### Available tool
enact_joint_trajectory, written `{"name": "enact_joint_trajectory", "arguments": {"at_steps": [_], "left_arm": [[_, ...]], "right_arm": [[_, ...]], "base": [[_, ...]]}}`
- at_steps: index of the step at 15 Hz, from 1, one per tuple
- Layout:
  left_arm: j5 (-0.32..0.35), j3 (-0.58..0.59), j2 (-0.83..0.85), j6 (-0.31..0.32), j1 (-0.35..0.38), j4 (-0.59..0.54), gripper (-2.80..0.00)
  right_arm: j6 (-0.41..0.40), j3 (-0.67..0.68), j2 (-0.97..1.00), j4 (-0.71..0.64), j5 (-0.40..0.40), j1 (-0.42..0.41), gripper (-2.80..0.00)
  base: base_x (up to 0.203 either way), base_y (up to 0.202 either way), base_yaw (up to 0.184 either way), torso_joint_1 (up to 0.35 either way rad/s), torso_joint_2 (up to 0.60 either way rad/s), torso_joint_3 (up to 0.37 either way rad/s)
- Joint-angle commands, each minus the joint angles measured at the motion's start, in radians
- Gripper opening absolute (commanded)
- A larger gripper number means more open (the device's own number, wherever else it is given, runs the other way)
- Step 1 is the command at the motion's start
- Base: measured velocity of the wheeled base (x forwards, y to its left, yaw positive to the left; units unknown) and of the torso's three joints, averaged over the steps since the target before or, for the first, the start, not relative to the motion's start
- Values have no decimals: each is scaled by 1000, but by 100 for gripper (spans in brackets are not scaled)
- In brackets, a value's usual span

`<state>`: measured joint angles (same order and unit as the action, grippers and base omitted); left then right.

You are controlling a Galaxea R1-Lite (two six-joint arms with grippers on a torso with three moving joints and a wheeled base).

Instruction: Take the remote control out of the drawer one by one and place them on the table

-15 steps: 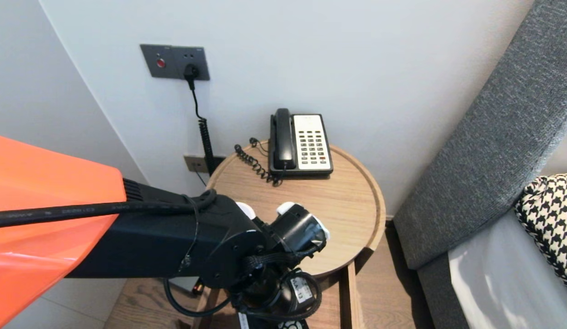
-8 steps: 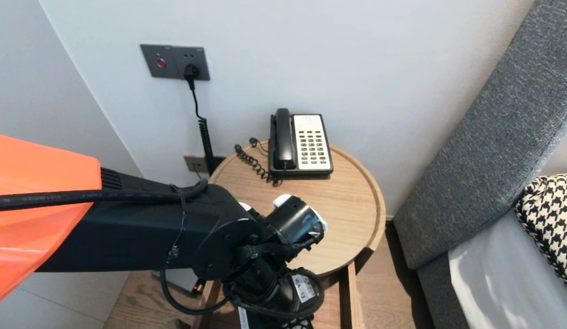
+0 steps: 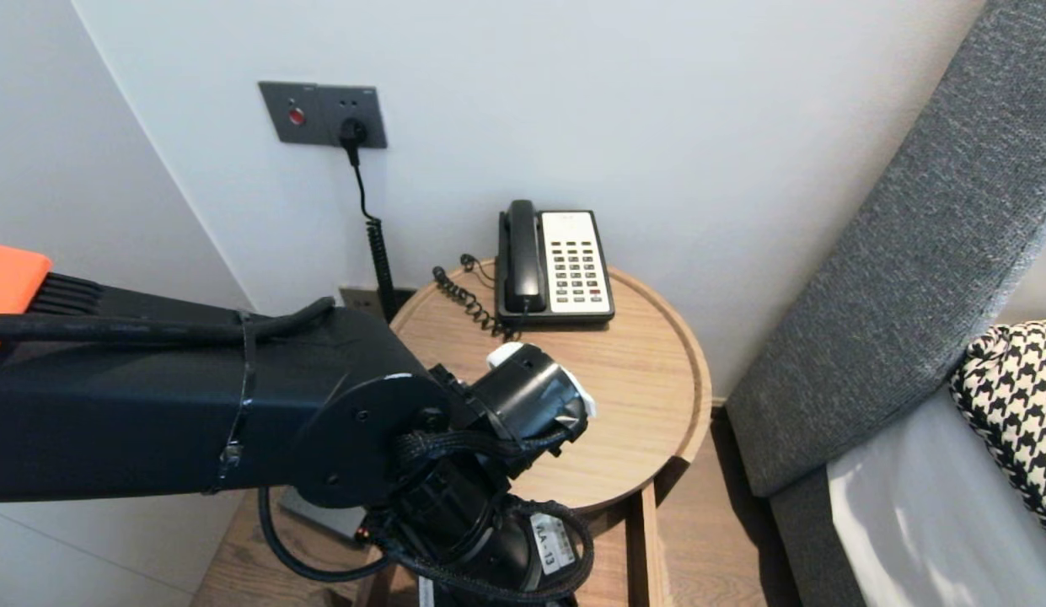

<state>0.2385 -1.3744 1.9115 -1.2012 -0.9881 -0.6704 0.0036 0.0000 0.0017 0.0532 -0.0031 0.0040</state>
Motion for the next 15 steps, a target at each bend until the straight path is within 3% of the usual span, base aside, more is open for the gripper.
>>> {"name": "enact_joint_trajectory", "arguments": {"at_steps": [1,4,7,12,15], "left_arm": [[21,-6,-20,5,-2,-33,-280],[51,12,-40,12,-25,-48,-280],[40,13,-52,11,-31,-46,-280],[-116,2,-56,11,-43,-32,-280],[-140,1,-52,14,-43,-26,-280]], "right_arm": [[1,25,1,2,0,1,-280],[0,25,1,0,0,1,-280],[-1,25,1,0,0,1,-280],[1,25,1,0,0,1,-280],[-1,25,1,0,0,1,-280]], "base": [[0,0,0,0,0,0],[0,0,0,0,0,0],[0,0,0,0,0,0],[0,0,0,0,0,0],[0,0,0,0,0,0]]}}
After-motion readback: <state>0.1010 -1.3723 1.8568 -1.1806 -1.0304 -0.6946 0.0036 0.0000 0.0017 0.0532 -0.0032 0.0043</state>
